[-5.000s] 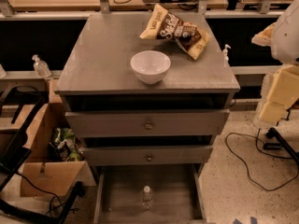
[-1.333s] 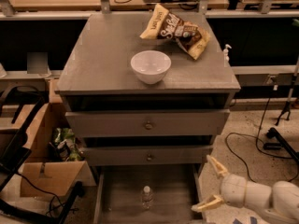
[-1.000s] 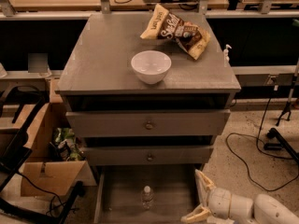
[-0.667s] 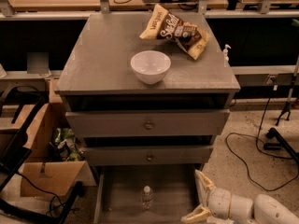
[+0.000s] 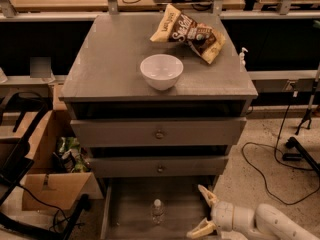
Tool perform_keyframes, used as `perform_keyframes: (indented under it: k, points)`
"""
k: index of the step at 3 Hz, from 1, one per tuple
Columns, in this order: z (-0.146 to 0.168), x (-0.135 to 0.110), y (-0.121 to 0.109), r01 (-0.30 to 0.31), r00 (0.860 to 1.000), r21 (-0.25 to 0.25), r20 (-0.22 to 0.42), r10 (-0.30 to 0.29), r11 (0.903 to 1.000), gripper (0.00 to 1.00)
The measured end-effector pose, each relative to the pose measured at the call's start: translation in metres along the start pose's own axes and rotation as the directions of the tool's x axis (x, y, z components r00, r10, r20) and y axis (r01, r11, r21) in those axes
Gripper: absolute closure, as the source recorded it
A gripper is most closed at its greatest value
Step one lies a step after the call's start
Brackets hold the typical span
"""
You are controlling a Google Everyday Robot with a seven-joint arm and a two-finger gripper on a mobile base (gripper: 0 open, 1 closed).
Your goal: Pick water bottle from bottom drawer and place on counter
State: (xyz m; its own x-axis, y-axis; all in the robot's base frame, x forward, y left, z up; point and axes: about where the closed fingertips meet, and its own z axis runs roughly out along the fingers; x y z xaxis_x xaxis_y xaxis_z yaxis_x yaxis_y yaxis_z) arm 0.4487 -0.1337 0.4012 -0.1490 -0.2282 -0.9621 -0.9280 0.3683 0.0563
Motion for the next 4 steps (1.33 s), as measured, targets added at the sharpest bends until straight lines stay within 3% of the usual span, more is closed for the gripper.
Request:
perform_keyframes:
  k: [2, 3, 4]
  points:
    - [0.050, 0.091, -0.044, 0.068, 0.993, -0.019, -0.091, -0.070, 0.9975, 0.00]
    - [0.072, 0.120, -0.063, 0.091, 0.991, -0.029, -0.093, -0.093, 0.9954, 0.00]
    - [0.096, 0.139, -0.070, 0.065, 0.997, -0.043, -0.040, -0.067, 0.9970, 0.00]
